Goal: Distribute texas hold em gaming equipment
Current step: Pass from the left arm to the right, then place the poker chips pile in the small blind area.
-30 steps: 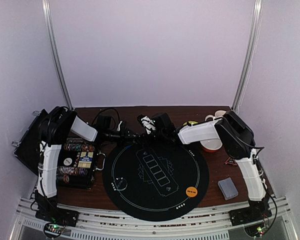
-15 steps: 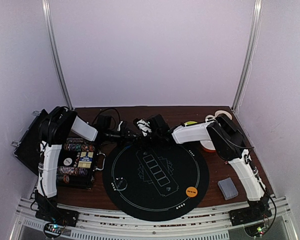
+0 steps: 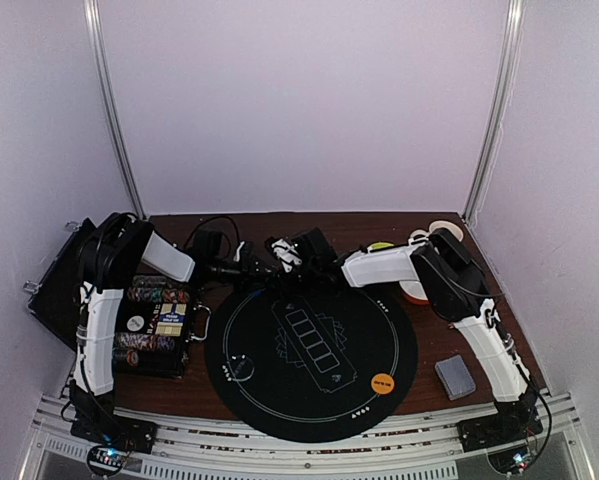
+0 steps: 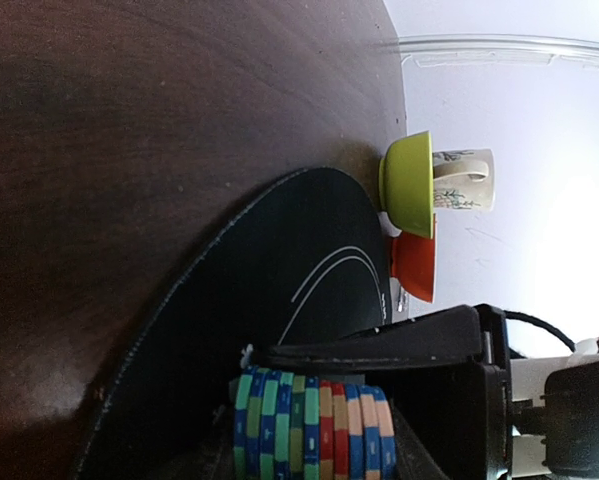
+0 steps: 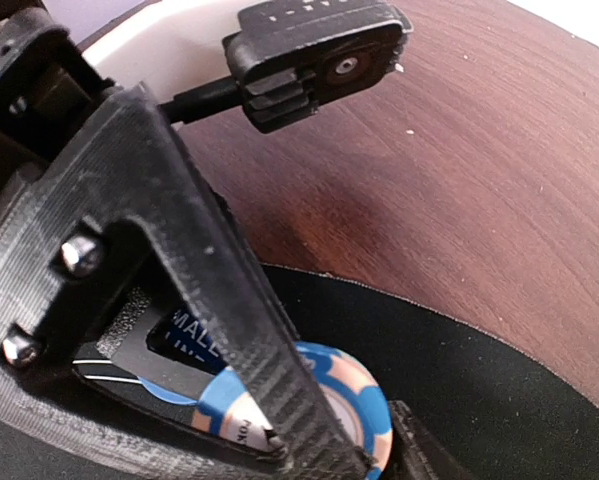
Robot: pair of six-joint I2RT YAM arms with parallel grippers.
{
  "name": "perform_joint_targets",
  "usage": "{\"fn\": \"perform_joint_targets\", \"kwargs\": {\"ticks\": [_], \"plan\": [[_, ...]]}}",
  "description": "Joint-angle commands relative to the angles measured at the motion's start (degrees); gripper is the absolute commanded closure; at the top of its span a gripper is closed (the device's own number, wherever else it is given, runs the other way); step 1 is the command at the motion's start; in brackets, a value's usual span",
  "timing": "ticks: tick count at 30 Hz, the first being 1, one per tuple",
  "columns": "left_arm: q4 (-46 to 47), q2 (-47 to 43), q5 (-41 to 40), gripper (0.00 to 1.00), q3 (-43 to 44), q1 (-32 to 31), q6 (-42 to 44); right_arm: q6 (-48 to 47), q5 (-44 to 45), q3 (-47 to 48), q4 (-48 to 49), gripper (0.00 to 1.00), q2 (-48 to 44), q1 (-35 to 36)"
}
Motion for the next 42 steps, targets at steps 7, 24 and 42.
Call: {"fn": "perform_joint_targets", "kwargs": {"ticks": [7, 24, 42], "plan": [[-6.31, 4.14, -2.44, 0.62, 1.68, -0.04, 1.64, 0.26, 0.90, -2.33, 2.11, 0.57, -0.94, -0.03], [-11.73, 4.28, -6.55, 0.38, 6.06, 1.04, 5.18, -1.54, 2.68, 0.29, -3.57, 0.58, -0.52, -0.03], [-20.97, 0.62, -12.19, 0.34, 12.06, 3.18, 13.22, -1.20, 5.07, 5.26, -11.01, 0.59, 2.01, 0.10]]}}
